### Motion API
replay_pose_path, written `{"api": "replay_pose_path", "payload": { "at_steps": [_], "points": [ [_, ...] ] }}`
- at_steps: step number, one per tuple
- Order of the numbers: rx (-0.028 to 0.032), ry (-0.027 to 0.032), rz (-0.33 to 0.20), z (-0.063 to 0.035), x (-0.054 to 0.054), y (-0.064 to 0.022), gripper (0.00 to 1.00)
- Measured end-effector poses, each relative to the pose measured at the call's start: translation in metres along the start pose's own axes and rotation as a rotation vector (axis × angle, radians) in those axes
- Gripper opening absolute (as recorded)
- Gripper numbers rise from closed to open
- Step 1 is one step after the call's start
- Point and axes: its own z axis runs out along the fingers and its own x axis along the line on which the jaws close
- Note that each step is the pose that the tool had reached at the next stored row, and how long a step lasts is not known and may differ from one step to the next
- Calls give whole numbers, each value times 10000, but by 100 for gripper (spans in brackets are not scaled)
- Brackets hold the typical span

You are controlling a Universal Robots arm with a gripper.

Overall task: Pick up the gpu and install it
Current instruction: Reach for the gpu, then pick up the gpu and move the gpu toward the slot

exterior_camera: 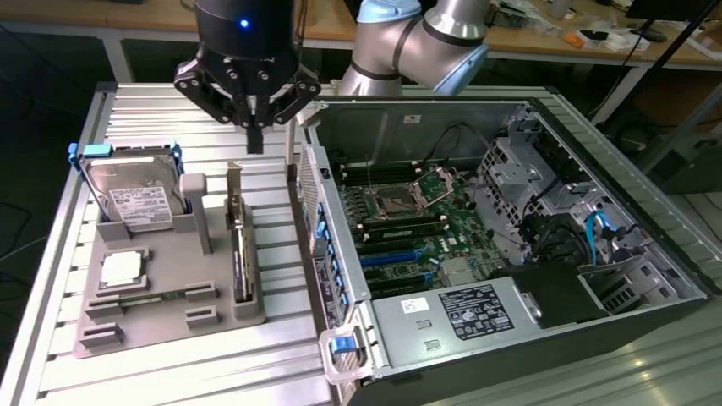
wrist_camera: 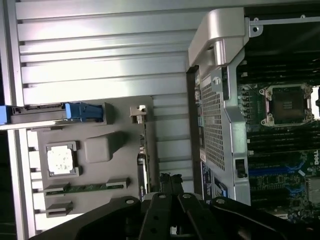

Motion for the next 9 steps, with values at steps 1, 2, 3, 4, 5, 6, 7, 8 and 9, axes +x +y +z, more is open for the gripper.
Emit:
{"api": "replay_pose_path", "payload": {
  "at_steps": [1,2,3,4,5,6,7,8,9],
  "points": [
    [-1,0,1,-1,36,-4,11],
    [-1,0,2,-2,67,-7,11],
    [-2,0,1,-2,98,-11,11],
    [-3,-1,1,-3,131,-14,11],
    [-3,-1,0,-3,160,-18,11],
    [-3,0,0,-5,193,-21,11],
    [-3,0,0,-6,236,-26,11],
    [-4,0,1,-7,270,-30,11],
    [-4,0,2,-8,314,-35,11]
  ]
}}
